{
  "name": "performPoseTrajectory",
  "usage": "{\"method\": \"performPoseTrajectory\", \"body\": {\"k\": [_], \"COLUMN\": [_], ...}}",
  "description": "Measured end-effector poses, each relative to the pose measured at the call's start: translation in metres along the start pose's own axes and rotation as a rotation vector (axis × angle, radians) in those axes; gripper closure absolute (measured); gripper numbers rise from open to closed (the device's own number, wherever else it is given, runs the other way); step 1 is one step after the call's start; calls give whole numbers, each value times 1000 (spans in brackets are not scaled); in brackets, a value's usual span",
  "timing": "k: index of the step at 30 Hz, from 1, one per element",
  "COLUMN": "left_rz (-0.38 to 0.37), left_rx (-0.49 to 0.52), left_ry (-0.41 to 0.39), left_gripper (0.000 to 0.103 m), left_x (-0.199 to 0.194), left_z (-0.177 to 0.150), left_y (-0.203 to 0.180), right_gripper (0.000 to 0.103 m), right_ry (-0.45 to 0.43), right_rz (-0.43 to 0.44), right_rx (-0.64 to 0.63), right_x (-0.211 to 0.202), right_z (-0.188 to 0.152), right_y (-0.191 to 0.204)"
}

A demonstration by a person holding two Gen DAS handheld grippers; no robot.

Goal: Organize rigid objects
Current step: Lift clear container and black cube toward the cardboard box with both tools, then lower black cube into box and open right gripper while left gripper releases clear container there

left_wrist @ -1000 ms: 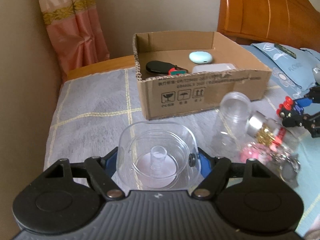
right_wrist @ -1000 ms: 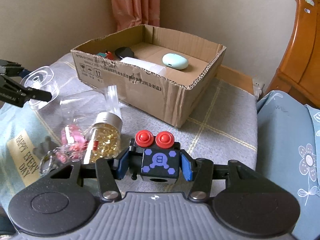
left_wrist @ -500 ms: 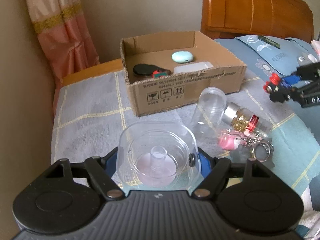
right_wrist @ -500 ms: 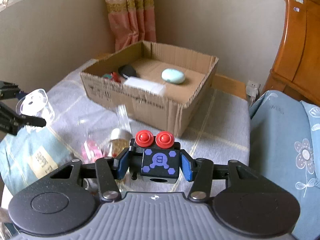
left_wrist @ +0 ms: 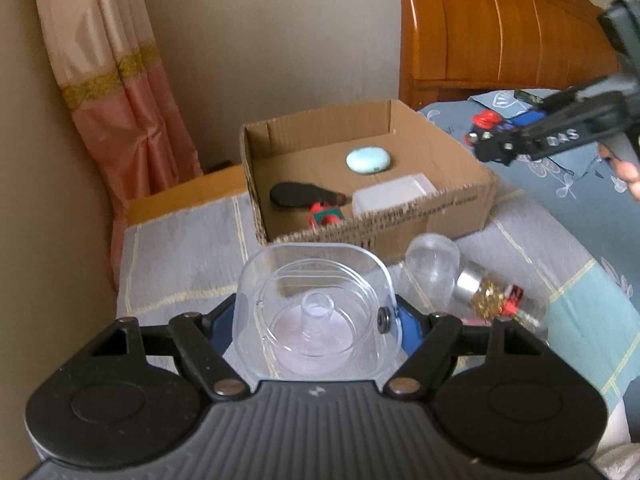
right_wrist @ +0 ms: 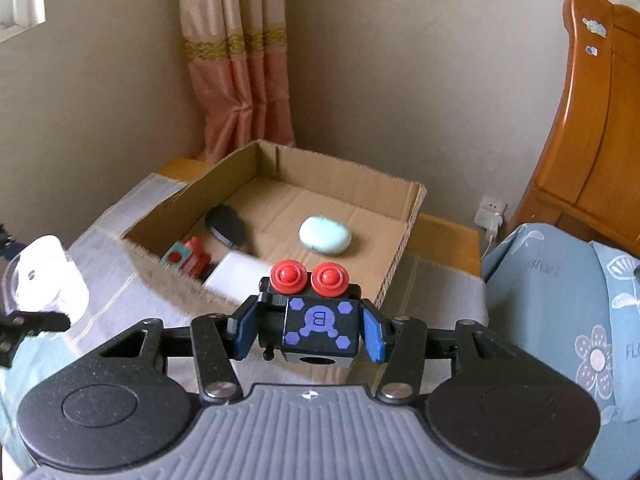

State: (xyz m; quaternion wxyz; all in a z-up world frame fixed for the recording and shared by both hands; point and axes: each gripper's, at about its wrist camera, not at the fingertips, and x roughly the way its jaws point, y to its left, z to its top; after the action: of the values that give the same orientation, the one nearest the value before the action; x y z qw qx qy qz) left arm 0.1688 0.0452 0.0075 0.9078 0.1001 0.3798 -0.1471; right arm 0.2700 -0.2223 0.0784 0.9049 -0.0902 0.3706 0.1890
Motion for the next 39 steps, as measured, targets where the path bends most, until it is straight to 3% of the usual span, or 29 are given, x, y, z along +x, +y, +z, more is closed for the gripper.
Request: {"method": "performPoseTrajectory", "body": {"k": [7, 10, 17, 27, 39], "left_rz": [-1, -4, -2, -21, -30], "left_rx": [7, 9, 5, -2, -31], "left_ry": [-30, -38, -50, -3, 86], "left_gripper": [27, 27, 27, 27, 27], "left_x": [8, 11, 22, 65, 112], "left_z": [22, 30, 61, 111, 137], "left_y": [5, 6, 11, 4, 9], "right_gripper": [44, 26, 1, 0, 0], "right_ry": [14, 14, 5, 47, 78], "right_rz": [-50, -60, -48, -105, -109], "right_rx": [30, 50, 92, 144, 213], "right_x": [32, 39, 28, -3, -13], "right_z": [29, 30, 14, -5, -29], "right_y": [-5, -8, -7, 7, 22]}}
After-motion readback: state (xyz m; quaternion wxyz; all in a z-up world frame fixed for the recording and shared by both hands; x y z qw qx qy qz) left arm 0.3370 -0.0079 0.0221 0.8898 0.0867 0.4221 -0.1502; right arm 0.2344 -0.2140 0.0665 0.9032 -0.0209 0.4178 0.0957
